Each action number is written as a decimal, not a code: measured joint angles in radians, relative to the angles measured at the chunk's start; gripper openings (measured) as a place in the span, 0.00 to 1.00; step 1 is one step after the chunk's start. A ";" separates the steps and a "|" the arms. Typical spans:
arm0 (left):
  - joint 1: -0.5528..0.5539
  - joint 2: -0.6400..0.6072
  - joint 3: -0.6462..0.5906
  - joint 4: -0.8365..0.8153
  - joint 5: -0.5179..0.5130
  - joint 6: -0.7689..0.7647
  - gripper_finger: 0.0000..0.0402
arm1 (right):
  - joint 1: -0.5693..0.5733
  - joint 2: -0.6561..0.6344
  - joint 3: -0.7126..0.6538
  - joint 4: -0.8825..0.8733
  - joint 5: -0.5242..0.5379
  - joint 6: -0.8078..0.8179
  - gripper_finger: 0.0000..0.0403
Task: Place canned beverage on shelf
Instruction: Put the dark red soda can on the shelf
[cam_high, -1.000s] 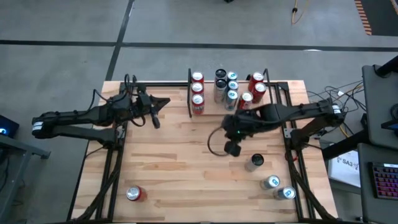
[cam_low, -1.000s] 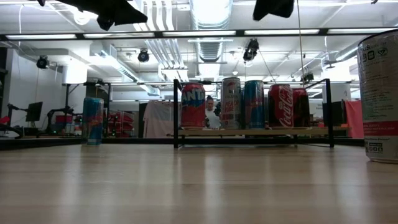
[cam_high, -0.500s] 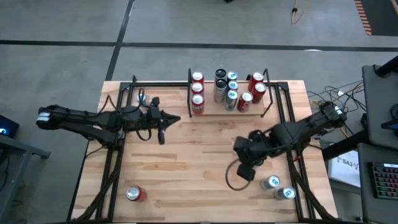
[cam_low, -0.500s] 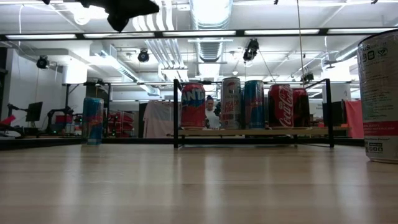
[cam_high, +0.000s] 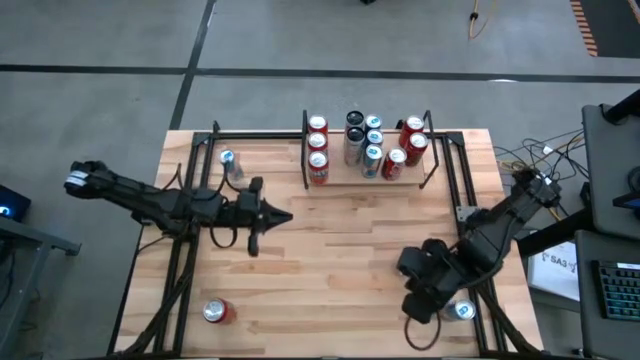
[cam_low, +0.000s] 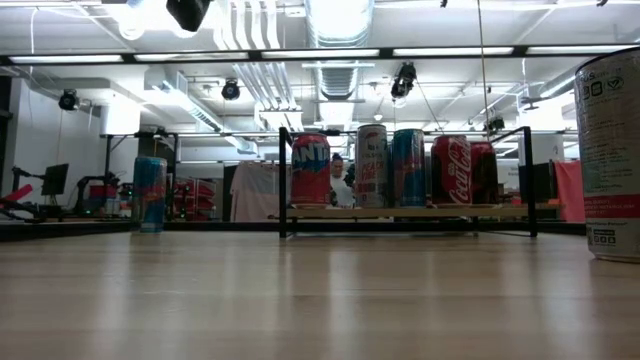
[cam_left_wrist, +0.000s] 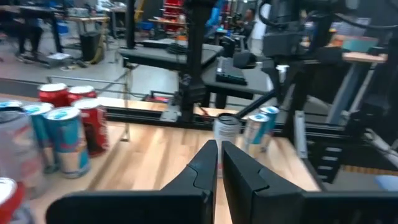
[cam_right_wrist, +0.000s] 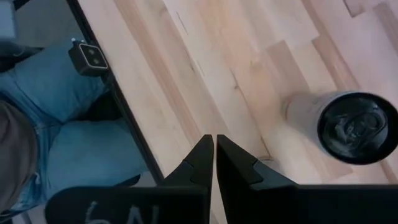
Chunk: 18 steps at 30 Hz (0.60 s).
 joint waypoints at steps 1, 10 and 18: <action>-0.009 0.003 0.005 -0.002 0.000 -0.005 0.01 | 0.009 0.000 0.000 0.001 0.013 0.001 0.02; -0.010 0.058 0.264 -0.513 -0.053 -0.153 0.01 | 0.021 0.000 0.000 0.006 0.066 -0.023 0.02; -0.044 0.213 0.586 -1.190 0.162 -0.378 0.01 | 0.021 0.001 0.000 0.007 0.082 -0.082 0.02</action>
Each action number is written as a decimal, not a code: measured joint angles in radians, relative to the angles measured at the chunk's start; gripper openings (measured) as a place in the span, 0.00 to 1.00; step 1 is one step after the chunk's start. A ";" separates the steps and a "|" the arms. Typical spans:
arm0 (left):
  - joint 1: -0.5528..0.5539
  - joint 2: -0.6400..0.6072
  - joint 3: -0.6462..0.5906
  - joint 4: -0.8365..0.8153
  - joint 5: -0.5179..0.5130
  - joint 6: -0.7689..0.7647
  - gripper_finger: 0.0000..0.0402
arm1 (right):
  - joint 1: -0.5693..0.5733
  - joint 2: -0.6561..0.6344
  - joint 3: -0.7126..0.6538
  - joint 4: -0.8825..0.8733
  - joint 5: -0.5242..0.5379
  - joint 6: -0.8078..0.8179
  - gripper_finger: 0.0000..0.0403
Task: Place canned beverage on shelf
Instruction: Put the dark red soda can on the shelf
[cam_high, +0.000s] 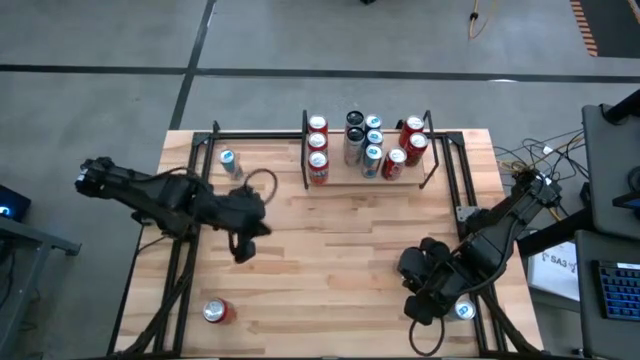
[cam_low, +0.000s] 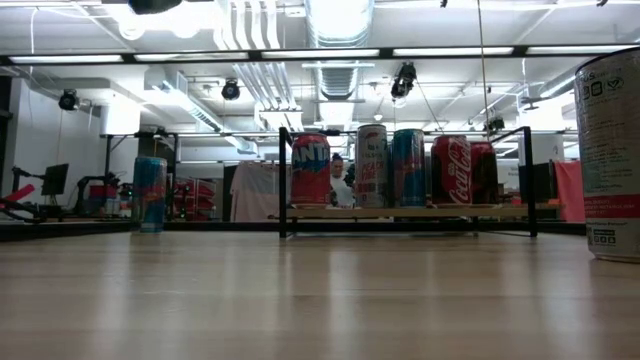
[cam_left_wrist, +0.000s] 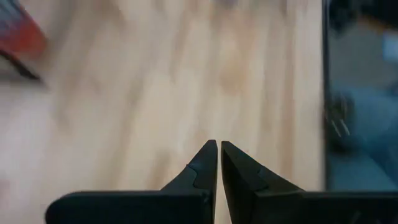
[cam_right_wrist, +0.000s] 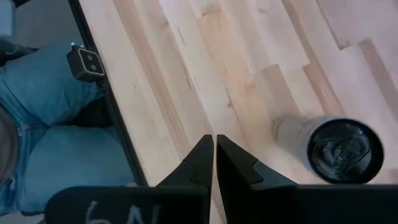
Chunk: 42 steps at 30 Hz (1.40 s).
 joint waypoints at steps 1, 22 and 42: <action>-0.011 0.023 0.032 -0.063 0.047 -0.034 0.01 | 0.000 0.000 0.000 0.000 0.009 -0.009 0.02; -0.614 0.307 0.133 -0.283 0.095 -0.654 0.03 | -0.001 0.003 0.000 0.007 0.067 -0.116 0.02; -0.665 0.410 0.133 -0.294 0.102 -0.889 0.82 | 0.002 0.013 0.000 0.022 0.066 -0.113 0.02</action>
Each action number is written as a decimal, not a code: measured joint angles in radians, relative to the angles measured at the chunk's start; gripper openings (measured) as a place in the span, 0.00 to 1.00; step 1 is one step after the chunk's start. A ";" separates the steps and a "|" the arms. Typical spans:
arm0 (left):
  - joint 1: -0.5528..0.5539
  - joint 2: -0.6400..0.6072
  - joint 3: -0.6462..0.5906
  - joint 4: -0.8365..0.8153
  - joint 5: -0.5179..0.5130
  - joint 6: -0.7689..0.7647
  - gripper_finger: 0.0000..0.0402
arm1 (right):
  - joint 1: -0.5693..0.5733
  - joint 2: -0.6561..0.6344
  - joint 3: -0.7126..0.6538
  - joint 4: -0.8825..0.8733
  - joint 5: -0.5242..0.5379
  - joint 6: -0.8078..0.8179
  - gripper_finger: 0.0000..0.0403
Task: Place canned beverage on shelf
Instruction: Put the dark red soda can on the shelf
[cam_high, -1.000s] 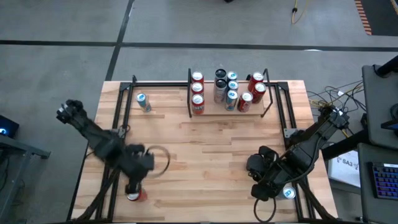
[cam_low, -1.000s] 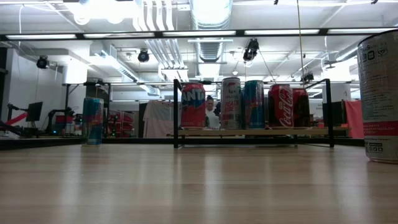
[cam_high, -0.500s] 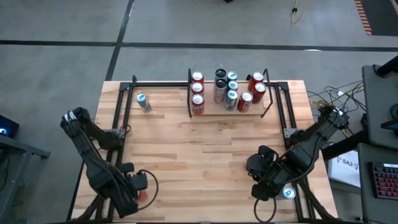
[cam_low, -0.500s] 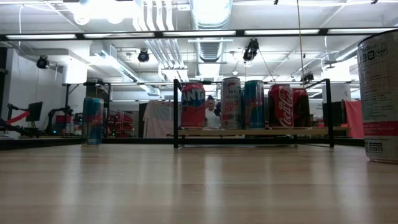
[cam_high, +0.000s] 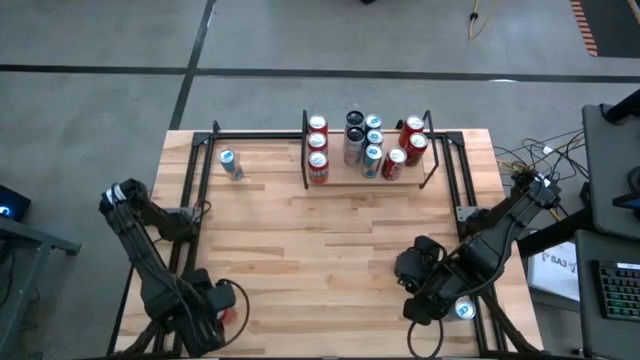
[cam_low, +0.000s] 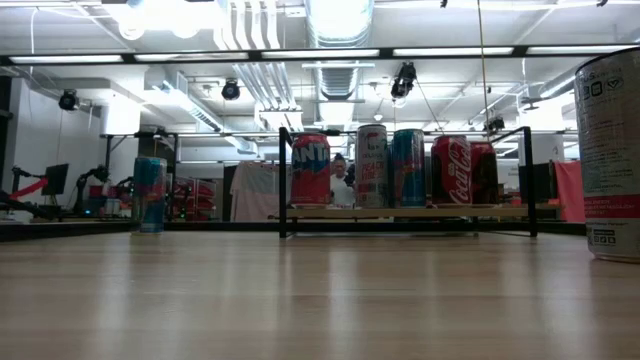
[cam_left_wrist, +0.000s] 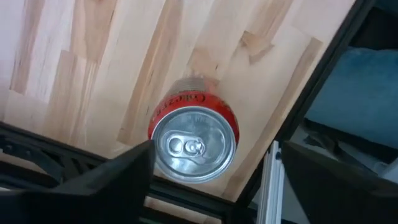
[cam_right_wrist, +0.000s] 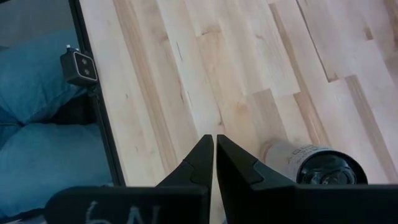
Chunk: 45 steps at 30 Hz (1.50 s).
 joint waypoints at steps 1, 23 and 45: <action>0.000 0.007 0.000 0.000 0.000 -0.004 0.85 | 0.000 0.000 0.000 0.000 -0.004 0.000 0.02; 0.000 0.061 -0.015 -0.106 0.012 -0.098 0.92 | 0.000 0.000 0.000 0.013 -0.007 0.012 0.02; -0.011 0.061 -0.179 0.107 0.032 -0.094 0.80 | 0.000 0.000 0.000 0.014 0.001 0.011 0.02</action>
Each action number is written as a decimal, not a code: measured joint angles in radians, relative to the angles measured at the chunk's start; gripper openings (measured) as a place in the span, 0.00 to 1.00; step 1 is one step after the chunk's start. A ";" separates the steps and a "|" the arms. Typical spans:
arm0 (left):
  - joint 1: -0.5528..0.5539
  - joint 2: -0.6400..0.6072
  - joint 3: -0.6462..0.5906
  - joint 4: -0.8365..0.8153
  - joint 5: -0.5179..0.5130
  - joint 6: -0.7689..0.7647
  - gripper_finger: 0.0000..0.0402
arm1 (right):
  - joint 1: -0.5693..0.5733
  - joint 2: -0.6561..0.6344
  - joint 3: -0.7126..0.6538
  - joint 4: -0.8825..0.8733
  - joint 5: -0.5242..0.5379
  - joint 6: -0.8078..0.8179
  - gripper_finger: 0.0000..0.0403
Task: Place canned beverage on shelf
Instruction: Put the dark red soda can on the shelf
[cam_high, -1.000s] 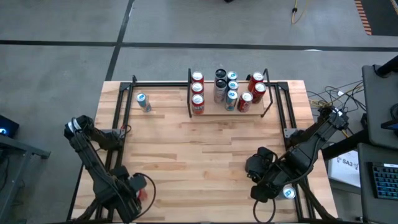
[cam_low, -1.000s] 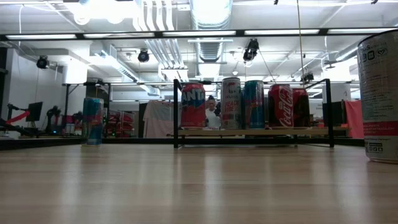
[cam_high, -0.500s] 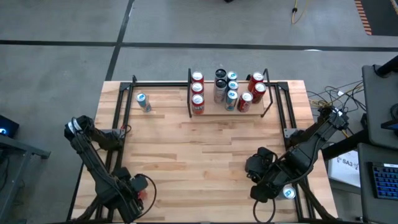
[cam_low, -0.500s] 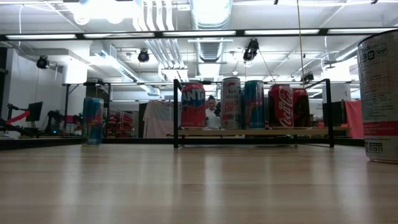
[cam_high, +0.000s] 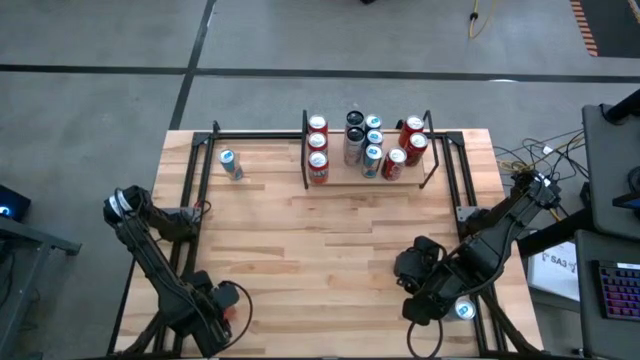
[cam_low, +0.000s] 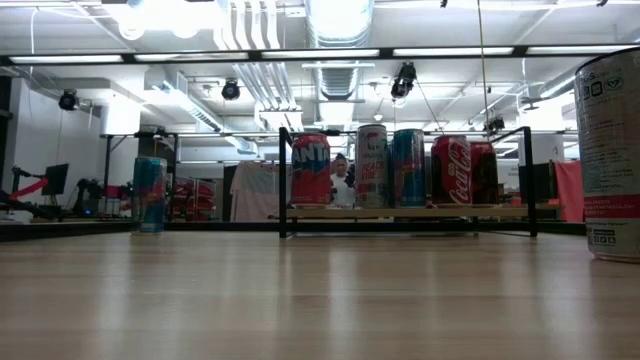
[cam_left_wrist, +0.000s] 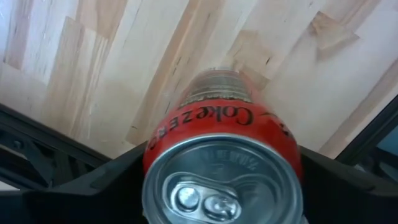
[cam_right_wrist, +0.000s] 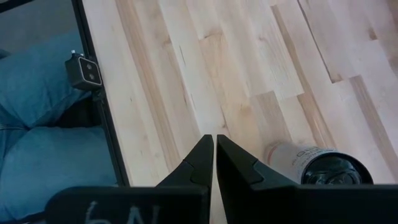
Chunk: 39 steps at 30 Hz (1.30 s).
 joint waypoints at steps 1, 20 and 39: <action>0.000 0.000 0.000 0.000 0.001 0.003 0.76 | 0.000 0.000 0.000 0.000 0.000 0.000 0.02; 0.214 0.000 0.230 -0.139 -0.299 0.084 0.71 | -0.003 0.077 -0.002 0.108 0.297 -0.233 0.02; 0.530 0.000 0.478 -0.059 -0.398 0.734 0.71 | -0.037 0.222 -0.002 0.347 0.576 -0.439 0.29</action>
